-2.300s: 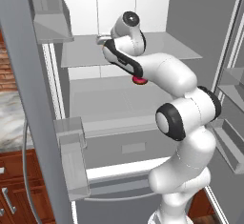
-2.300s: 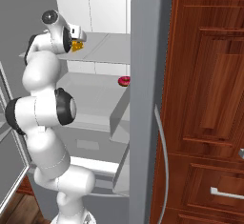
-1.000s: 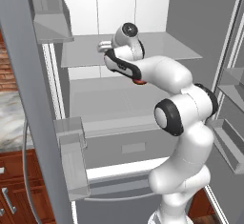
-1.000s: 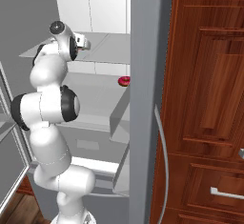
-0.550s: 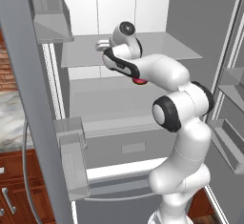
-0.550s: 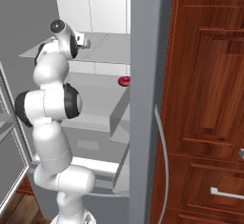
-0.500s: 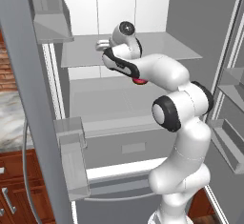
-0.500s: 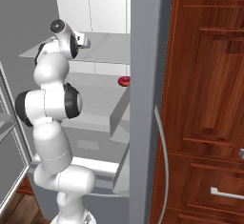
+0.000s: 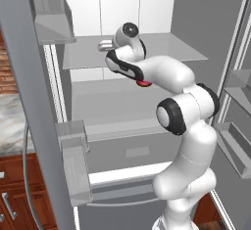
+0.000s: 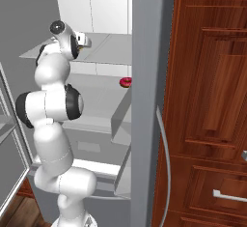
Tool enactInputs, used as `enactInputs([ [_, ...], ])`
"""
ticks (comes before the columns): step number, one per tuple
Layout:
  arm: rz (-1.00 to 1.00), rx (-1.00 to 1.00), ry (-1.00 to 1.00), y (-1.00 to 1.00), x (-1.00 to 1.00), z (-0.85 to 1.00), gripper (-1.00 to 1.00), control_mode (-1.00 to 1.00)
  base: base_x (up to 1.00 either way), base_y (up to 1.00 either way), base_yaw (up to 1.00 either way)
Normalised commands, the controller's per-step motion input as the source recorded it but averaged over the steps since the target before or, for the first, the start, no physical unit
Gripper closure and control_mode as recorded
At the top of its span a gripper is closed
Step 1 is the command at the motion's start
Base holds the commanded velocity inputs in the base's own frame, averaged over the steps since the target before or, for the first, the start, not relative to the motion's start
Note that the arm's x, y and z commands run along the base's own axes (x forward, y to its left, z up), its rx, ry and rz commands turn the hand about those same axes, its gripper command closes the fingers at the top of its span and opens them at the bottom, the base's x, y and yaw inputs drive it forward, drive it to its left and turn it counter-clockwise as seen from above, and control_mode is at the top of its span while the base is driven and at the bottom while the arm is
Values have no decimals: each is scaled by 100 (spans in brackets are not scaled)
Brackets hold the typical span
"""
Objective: Pick the cheese from the fridge and the cheese grater from the cabinet and place them next to the salad bowl.
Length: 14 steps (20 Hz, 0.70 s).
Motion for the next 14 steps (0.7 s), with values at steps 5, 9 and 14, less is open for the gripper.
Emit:
enactInputs([
  [5, 0, 0, -2, -11, -33, 1, 100, -100, 0, 0, 0],
  [9, -2, 0, 0, -14, -68, 27, 100, -100, 0, 0, 0],
  [14, -4, 0, -1, -30, -95, 26, 100, -100, 0, 0, 0],
])
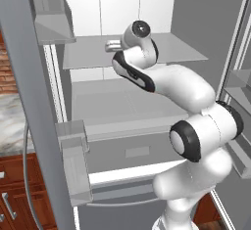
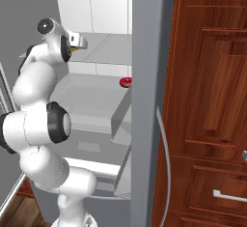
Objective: Pick the cheese from the fridge and the cheese grater from the cabinet and place them next to the salad bowl.
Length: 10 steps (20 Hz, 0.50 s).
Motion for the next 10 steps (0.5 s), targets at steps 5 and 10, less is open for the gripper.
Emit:
enactInputs([
  [5, -2, 0, 0, -32, -100, 21, 100, -100, 0, 0, 0],
  [10, 0, 4, 0, -15, -100, 30, 100, -100, 0, 0, 0],
])
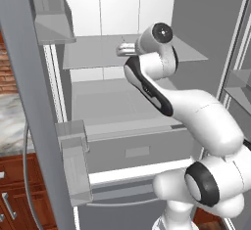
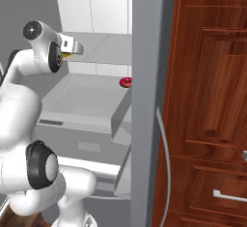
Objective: Pick the cheese from the fridge and the cheese grater from the cabinet and place them next to the salad bowl.
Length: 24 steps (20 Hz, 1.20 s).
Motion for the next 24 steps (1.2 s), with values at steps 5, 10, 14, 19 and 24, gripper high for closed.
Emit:
enactInputs([
  [5, 0, 3, 2, -11, -100, 22, 100, -100, 0, 0, 0],
  [10, 0, 0, 9, -24, -100, 17, 100, -100, 0, 0, 0],
  [14, 0, 0, 16, -34, -100, 20, 100, -100, 0, 0, 0],
  [19, 0, -4, 15, -32, -100, 0, 100, -100, 0, 0, 0],
  [24, -3, -11, 14, -18, -61, -11, 100, -100, 0, 0, 0],
])
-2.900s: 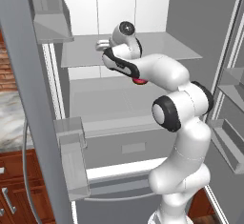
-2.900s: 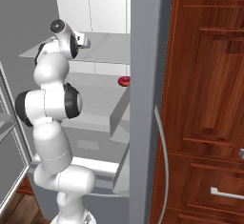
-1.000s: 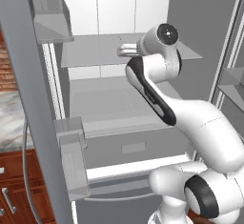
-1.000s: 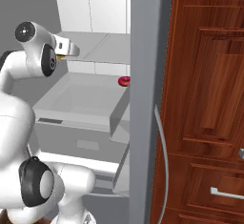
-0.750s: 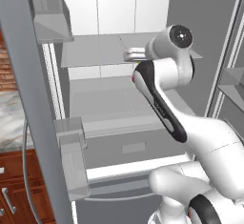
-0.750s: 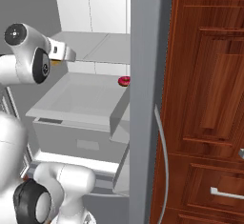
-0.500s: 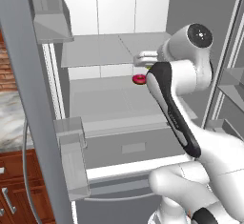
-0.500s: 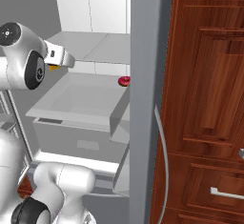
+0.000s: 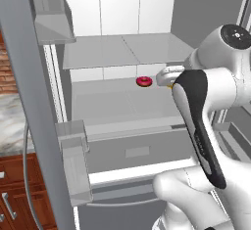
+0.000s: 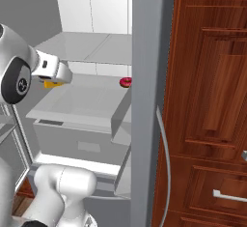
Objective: Pick the cheese from the fridge and the cheese grater from the cabinet and place them next to the salad bowl.
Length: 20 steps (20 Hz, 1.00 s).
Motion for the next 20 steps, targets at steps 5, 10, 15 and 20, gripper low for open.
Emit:
enactInputs([
  [5, -9, -12, 7, -9, -11, -35, 100, -100, 0, 0, 0],
  [10, -7, -3, 1, -13, -14, -46, 100, -100, 0, 0, 0],
  [15, -5, -3, -11, -8, -10, -58, 100, -100, 0, 0, 0],
  [20, -1, -1, -13, -2, 0, -31, 100, -100, 0, 0, 0],
])
